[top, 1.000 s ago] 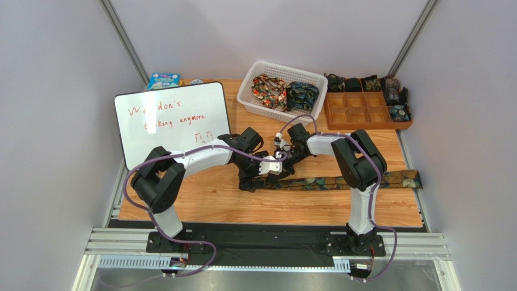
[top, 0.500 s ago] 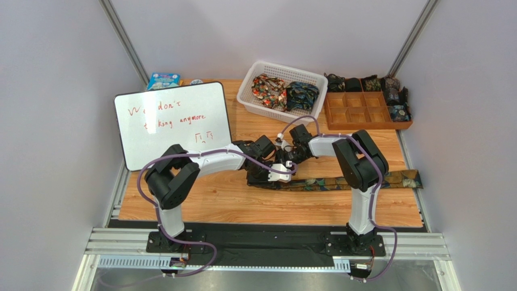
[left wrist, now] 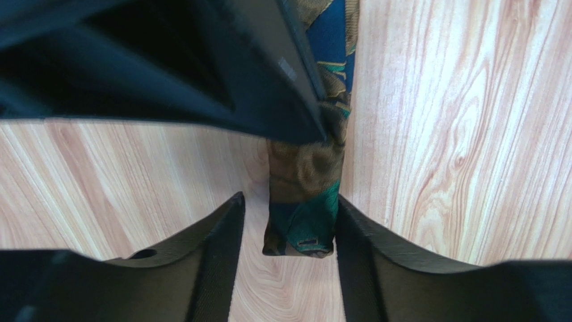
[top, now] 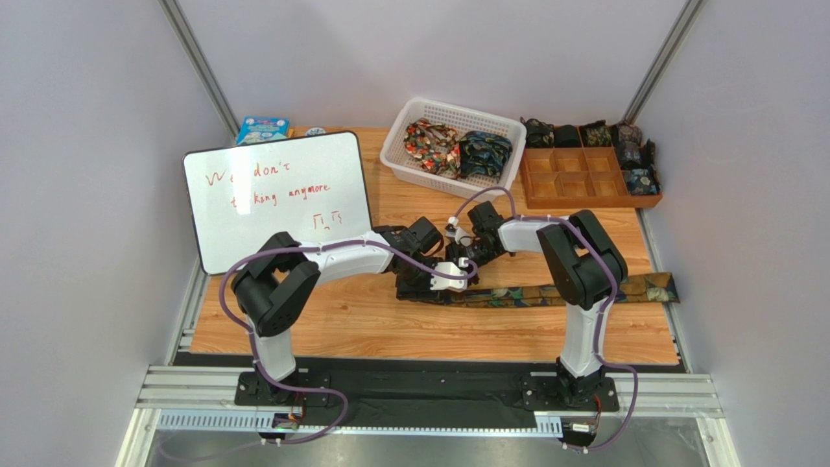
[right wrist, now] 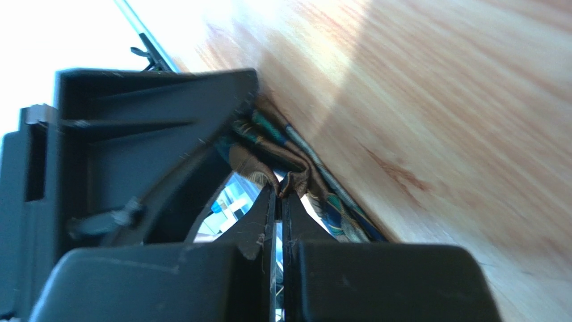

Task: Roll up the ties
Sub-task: Roll the tie at the center of the board.

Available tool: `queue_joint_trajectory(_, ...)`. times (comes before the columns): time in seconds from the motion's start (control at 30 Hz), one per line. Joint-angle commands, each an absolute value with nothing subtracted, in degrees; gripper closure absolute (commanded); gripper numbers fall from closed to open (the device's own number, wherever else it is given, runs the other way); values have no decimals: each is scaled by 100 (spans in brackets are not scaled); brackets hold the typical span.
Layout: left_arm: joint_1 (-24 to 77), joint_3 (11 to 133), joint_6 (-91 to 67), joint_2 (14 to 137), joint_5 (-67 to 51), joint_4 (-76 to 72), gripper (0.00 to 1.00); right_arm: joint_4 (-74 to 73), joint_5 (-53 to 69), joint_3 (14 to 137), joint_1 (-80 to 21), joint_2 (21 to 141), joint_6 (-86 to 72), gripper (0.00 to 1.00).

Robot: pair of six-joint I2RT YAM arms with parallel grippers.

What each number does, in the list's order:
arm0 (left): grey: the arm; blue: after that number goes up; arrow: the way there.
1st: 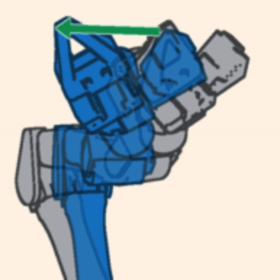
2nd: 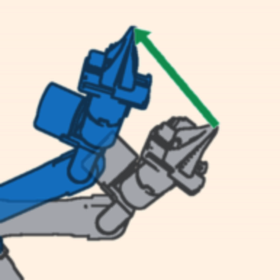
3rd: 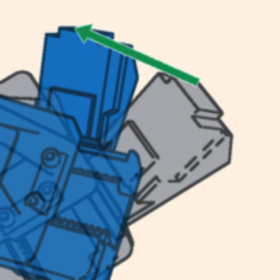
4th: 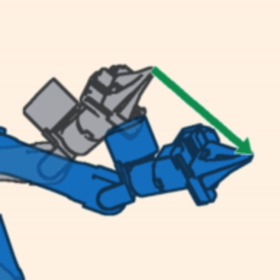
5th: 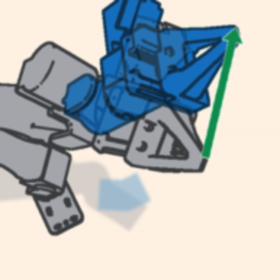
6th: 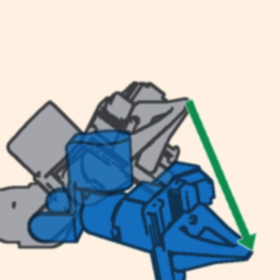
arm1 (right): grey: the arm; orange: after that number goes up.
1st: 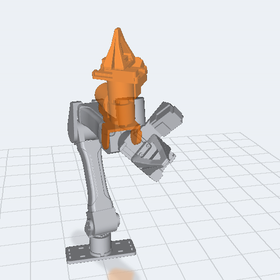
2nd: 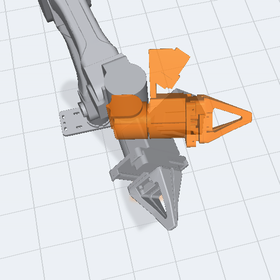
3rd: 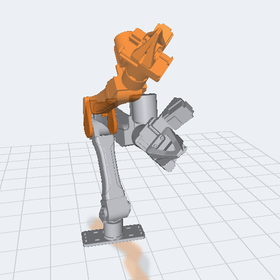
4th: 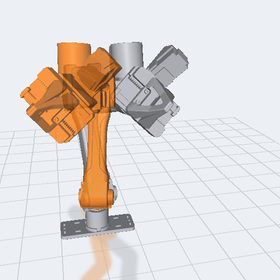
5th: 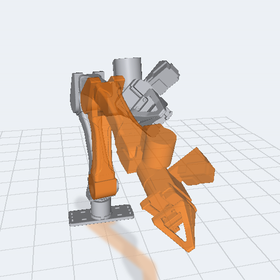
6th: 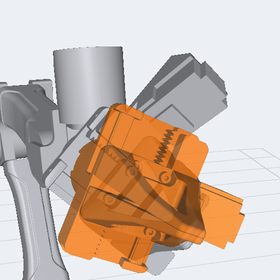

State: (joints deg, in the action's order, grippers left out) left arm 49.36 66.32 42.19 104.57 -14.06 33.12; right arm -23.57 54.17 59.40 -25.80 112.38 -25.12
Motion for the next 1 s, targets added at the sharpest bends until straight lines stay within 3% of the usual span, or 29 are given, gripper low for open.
queue_joint_trajectory(0.0,4800,6390,4201,10170,-1529,3401,36,-2601,5124,5950,-2558,11320,-2189,100)
queue_joint_trajectory(0.27,4535,6407,4544,9862,-2311,3489,34,-2619,4817,6064,-2549,11812,-2101,100)
queue_joint_trajectory(0.53,4526,6548,4588,9835,-2741,3744,56,-2409,4623,6187,-2558,12050,-2188,100)
queue_joint_trajectory(0.97,4544,7197,3701,10229,-2909,3358,59,-1205,5009,5906,-2558,11936,-2839,100)
